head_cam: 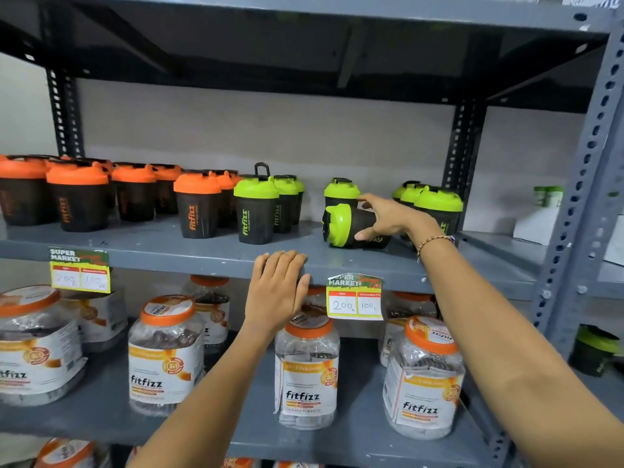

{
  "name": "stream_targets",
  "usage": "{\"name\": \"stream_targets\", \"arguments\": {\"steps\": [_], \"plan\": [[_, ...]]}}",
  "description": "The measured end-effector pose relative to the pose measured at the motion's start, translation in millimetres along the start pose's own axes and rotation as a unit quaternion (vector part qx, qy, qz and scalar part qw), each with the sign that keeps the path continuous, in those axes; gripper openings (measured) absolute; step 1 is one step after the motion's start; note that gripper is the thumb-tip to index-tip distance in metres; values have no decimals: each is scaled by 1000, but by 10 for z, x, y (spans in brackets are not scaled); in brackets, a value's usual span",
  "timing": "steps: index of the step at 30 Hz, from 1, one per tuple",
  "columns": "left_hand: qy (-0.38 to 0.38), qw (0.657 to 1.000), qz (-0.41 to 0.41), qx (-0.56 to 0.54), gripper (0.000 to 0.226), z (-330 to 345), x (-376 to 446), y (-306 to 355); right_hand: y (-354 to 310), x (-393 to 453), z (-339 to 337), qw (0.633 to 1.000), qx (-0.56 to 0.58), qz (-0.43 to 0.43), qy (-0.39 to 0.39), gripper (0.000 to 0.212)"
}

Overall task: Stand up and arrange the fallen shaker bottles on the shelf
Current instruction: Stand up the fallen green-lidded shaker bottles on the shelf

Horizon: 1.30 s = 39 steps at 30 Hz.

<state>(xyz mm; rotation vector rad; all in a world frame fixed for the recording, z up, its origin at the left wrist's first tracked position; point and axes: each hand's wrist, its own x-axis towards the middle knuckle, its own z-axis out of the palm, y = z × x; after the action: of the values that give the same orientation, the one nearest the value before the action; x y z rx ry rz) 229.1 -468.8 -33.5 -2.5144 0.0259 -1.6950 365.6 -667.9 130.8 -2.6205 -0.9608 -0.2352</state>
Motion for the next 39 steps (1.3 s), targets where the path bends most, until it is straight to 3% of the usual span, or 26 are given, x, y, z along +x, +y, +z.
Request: {"name": "stream_targets", "arguments": {"steps": [7, 11, 13, 15, 19, 22, 25, 35, 37, 39], "plan": [[-23, 1000, 3, -8, 37, -17, -12, -5, -45, 0, -38, 998, -15, 39, -43, 66], [-42, 999, 4, -8, 36, -45, -18, -14, -72, 6, 18, 999, -11, 44, 2, 56], [-47, 999, 6, -9, 36, -61, -21, -20, -52, -6, 56, 997, 68, 30, 37, 48], [-47, 999, 9, -10, 37, -74, -19, -23, -34, -42, 119, 971, 231, 20, 64, 38], [-54, 998, 6, -16, 38, -92, -14, -22, -16, -117, 351, 872, 484, 29, 68, 34], [-52, 998, 11, -18, 38, -98, -11, -36, -29, -125, 512, 826, 559, 50, 53, 40], [-43, 999, 18, -19, 38, -97, -14, -36, -66, -103, 558, 813, 577, 56, 49, 43], [-32, 999, 26, -3, 38, -51, -25, -40, -187, -73, 602, 839, 543, 39, 24, 40], [-31, 999, 28, -1, 38, -76, -28, -30, -199, -165, 580, 876, 480, 31, 40, 45], [-27, 1000, 13, -1, 34, -133, 21, 26, -196, -277, 551, 908, 397, 40, 123, 54]]}}
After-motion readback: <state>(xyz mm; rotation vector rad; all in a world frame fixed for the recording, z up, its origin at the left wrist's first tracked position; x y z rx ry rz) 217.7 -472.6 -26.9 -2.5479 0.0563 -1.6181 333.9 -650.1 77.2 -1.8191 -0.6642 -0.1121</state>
